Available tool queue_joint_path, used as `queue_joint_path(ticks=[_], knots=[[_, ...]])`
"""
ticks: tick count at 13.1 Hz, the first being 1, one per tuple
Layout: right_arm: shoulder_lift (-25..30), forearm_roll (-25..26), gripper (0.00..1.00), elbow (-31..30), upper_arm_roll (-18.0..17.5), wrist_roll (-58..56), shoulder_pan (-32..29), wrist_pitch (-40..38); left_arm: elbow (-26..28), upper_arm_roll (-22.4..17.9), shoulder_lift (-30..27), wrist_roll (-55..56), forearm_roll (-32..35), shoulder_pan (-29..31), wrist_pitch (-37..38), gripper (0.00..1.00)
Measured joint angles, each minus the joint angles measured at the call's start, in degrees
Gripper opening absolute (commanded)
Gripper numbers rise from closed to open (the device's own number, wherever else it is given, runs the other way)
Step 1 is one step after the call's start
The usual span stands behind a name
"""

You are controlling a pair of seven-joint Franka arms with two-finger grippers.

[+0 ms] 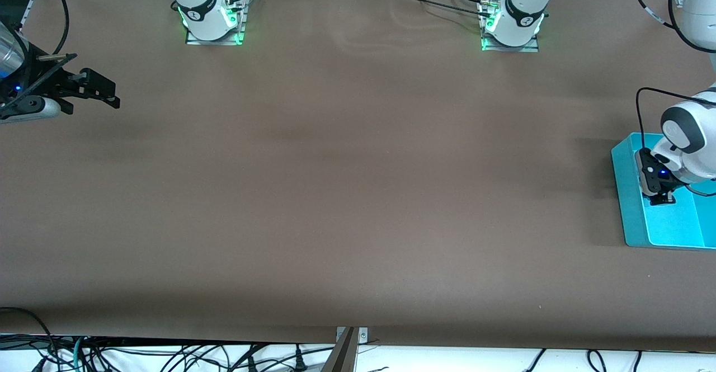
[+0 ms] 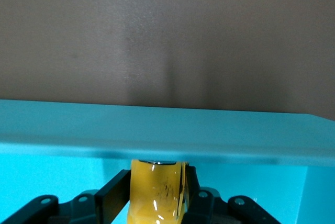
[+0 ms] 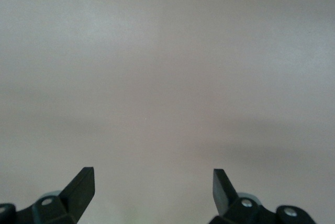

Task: Wind and store yellow beetle car
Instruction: 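Open the left gripper to release the car inside the box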

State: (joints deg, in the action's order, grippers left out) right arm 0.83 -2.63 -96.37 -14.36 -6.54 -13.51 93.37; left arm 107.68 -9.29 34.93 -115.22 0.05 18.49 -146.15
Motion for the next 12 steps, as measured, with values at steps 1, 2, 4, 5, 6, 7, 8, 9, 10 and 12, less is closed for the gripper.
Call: queue_joint_path(ticks=[1,2,4,5,6,7,8,9,10,12], knots=[[0.0,0.0,1.00,0.0,0.0,0.0,0.0,0.0,0.1,0.0,0.1,0.0,0.0,0.0,-0.3,0.87],[0.0,0.0,1.00,0.0,0.0,0.0,0.0,0.0,0.1,-0.1,0.0,0.0,-0.1,0.0,-0.3,0.97],[0.0,0.0,1.00,0.0,0.0,0.0,0.0,0.0,0.0,-0.1,0.0,0.0,-0.3,0.0,-0.3,1.00],[0.0,0.0,1.00,0.0,0.0,0.0,0.0,0.0,-0.2,0.0,-0.1,0.0,-0.3,0.0,0.0,1.00],[0.0,0.0,1.00,0.0,0.0,0.0,0.0,0.0,-0.7,0.0,-0.3,0.0,-0.4,0.0,1.0,1.00],[0.0,0.0,1.00,0.0,0.0,0.0,0.0,0.0,-1.5,0.0,-0.7,0.1,-1.1,0.0,2.8,1.00],[0.0,0.0,1.00,0.0,0.0,0.0,0.0,0.0,-2.5,0.0,-1.3,0.1,-2.7,0.0,5.2,1.00],[0.0,0.0,1.00,0.0,0.0,0.0,0.0,0.0,-3.6,0.0,-2.1,0.1,-4.4,0.0,8.2,1.00],[0.0,0.0,1.00,0.0,0.0,0.0,0.0,0.0,-4.9,0.0,-3.1,0.3,-5.6,0.0,11.5,1.00],[0.0,0.0,1.00,0.0,0.0,0.0,0.0,0.0,-8.0,0.2,-5.4,3.9,-5.9,-0.5,18.7,1.00]])
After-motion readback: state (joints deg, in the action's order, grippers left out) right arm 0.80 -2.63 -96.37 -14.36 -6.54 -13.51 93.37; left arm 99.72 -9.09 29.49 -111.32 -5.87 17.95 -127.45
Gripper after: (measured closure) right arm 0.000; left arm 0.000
